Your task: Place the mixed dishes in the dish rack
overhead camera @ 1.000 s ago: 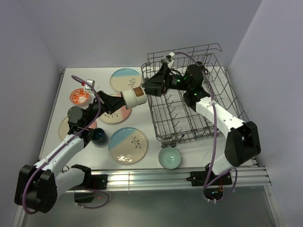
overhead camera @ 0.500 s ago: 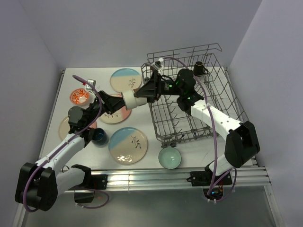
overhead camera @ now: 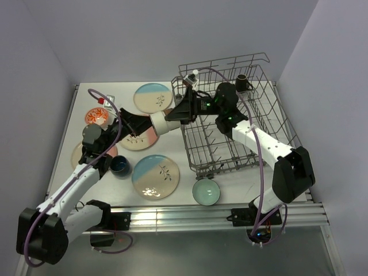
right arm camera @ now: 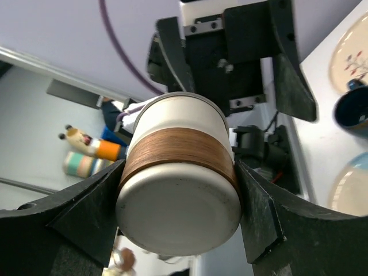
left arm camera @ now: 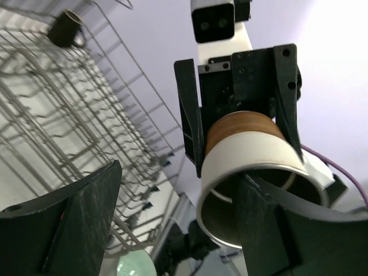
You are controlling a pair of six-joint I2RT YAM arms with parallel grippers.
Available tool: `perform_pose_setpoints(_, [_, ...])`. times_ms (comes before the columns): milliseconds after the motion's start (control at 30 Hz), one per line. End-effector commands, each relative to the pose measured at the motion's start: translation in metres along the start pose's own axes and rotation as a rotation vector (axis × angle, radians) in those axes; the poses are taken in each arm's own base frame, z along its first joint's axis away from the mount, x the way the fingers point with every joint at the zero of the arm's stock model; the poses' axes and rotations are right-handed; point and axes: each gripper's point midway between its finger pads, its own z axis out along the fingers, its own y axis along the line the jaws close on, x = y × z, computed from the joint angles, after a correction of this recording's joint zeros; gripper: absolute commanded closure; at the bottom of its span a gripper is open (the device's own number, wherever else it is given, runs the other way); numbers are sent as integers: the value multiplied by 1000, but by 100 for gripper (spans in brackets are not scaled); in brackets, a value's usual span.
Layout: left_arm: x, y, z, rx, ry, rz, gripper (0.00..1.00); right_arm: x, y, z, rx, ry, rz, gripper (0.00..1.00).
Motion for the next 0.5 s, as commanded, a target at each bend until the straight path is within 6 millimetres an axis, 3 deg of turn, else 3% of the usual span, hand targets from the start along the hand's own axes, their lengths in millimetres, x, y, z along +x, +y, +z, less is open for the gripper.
perform_pose_setpoints(0, [-25,-3,-4,-116,-75,156,18,-15,15,-9,-28,6,-193,100])
perform_pose_setpoints(33, [-36,-8,-7,-146,-117,186,18,-22,6,-16,3,-6,-227,100])
perform_pose_setpoints(67, [-33,7,-12,-229,-107,168,18,-28,0,-20,28,-18,-244,100])
perform_pose_setpoints(100, [-39,2,-17,-248,-125,220,18,-35,-5,-25,77,-22,-220,100])
perform_pose_setpoints(167, [-41,22,-30,-379,-145,239,18,-63,-29,-43,205,-78,-348,100])
perform_pose_setpoints(200, [-44,19,-37,-395,-165,259,18,-71,-33,-52,295,-81,-331,100])
perform_pose_setpoints(267, [-40,33,-52,-491,-155,282,18,-110,-73,-82,556,-143,-515,100])
perform_pose_setpoints(300, [-39,33,-59,-513,-158,292,18,-131,-68,-90,633,-166,-606,100])
perform_pose_setpoints(333, [-40,39,-65,-559,-166,300,18,-136,-99,-108,766,-113,-647,100])
perform_pose_setpoints(467, [-27,58,-91,-684,-126,313,18,-188,-139,-168,1118,-126,-807,100])
